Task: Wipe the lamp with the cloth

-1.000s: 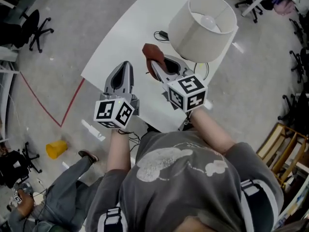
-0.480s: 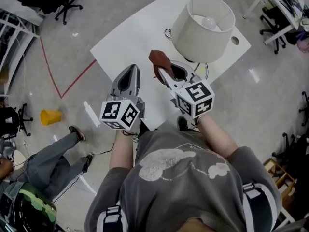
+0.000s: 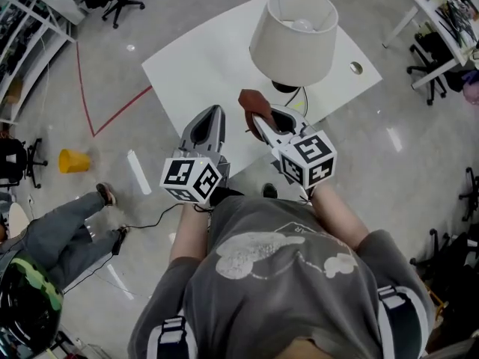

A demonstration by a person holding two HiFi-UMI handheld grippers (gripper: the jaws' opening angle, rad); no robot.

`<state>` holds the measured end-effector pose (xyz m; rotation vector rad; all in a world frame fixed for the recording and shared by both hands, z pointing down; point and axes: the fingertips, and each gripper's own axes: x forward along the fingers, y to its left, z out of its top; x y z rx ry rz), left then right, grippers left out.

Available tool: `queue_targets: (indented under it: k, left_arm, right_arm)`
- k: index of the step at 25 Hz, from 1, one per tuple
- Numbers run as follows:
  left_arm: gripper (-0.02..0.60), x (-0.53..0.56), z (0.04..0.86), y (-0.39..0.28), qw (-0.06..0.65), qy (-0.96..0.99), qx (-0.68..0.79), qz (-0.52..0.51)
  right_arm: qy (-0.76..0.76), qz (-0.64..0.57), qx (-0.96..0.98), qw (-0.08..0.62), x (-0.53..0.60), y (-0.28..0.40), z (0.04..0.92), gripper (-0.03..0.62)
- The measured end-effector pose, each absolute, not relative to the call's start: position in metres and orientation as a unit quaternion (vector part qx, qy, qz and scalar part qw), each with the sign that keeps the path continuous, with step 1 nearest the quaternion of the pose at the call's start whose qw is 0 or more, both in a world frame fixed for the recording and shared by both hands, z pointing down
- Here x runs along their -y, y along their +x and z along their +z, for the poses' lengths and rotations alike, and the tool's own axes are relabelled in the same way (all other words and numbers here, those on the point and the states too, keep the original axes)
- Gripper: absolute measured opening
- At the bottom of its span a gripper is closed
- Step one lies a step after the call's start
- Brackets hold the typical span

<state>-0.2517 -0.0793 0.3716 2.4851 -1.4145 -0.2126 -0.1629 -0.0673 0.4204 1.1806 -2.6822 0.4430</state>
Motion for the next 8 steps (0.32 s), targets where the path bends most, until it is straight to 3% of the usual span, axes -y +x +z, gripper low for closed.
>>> queue_targets:
  k: [8]
  left_arm:
    - [0.008, 0.051, 0.379, -0.239, 0.140, 0.862, 0.482, -0.076]
  right_arm:
    - [0.396, 0.159, 0.900, 0.088, 0.045, -0.148, 0.434, 0.091]
